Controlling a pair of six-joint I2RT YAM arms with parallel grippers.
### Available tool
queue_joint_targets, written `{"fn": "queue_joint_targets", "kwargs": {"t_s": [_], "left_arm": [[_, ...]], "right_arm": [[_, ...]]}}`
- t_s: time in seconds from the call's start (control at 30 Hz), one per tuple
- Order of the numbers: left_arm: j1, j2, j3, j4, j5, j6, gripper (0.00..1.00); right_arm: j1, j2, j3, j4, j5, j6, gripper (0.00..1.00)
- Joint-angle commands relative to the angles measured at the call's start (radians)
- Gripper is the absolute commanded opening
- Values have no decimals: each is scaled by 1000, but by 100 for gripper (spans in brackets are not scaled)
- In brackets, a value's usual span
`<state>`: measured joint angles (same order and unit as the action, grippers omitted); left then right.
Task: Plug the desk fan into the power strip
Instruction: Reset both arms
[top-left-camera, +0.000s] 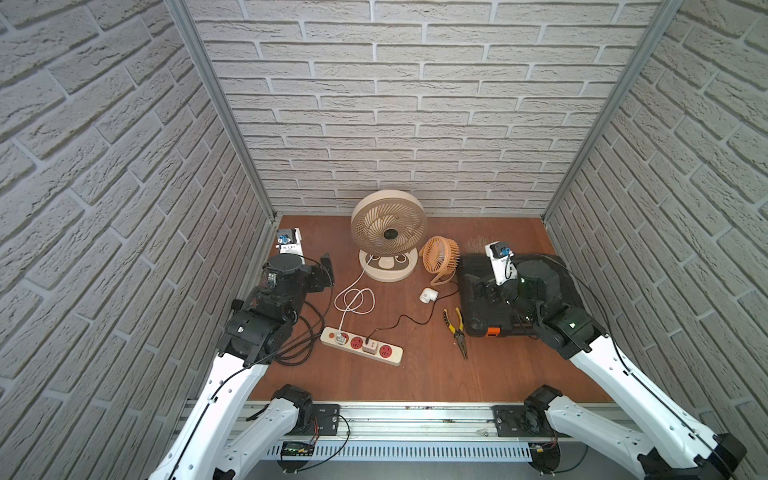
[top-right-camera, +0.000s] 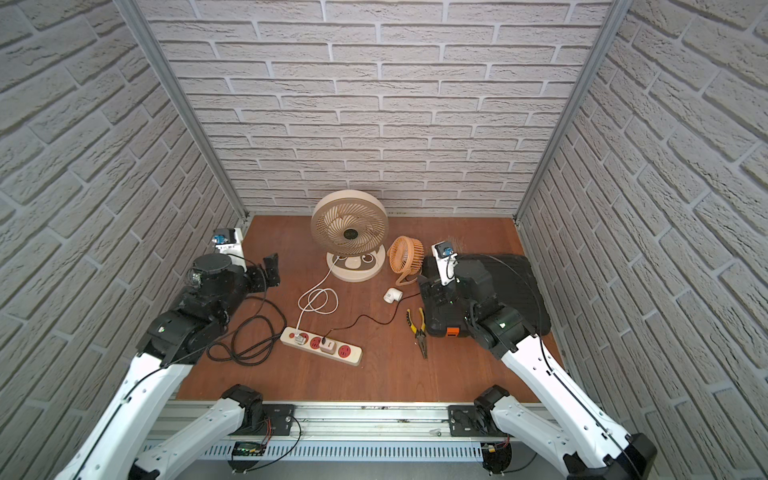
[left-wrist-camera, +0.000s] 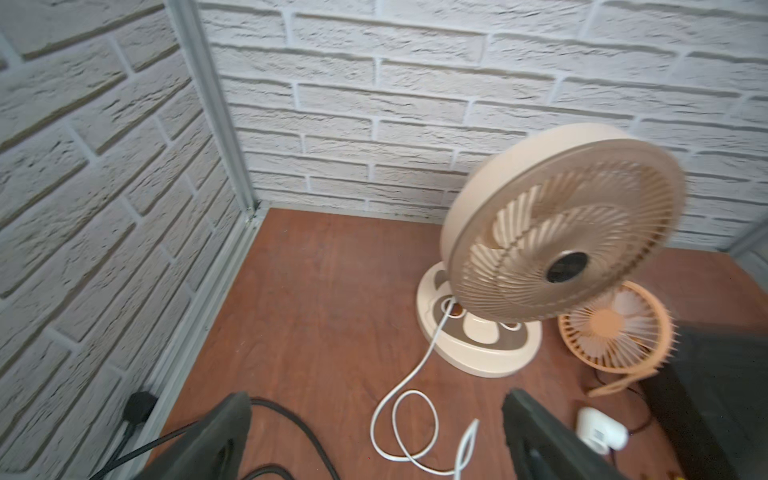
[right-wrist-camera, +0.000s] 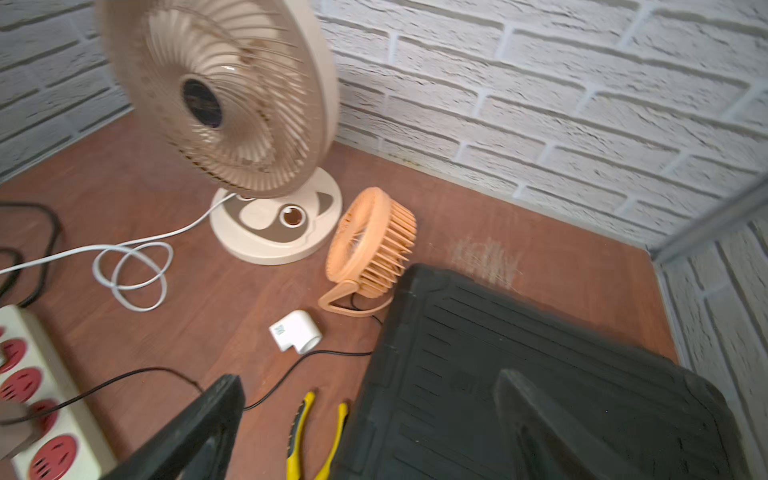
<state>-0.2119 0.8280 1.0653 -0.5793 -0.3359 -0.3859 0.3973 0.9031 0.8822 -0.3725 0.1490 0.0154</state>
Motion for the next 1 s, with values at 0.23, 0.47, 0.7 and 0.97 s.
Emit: {"fn": "queue_joint_targets", "kwargs": {"t_s": [0.23,0.47,0.7,0.97], "left_arm": [[326,47,-342,393,246,43,98],[350,126,-574,700,234,165,98],[351,298,-693,933,249,240,98],[361,536,-610,1083,357,245,98]], "right_arm": [[-395,-45,-417,479,-152,103,99],[-525,-17,-608,705,-117,168,99],[-525,138,-643,897,-93,167,99],[-513,347,-619,1138,-162,162,99]]}}
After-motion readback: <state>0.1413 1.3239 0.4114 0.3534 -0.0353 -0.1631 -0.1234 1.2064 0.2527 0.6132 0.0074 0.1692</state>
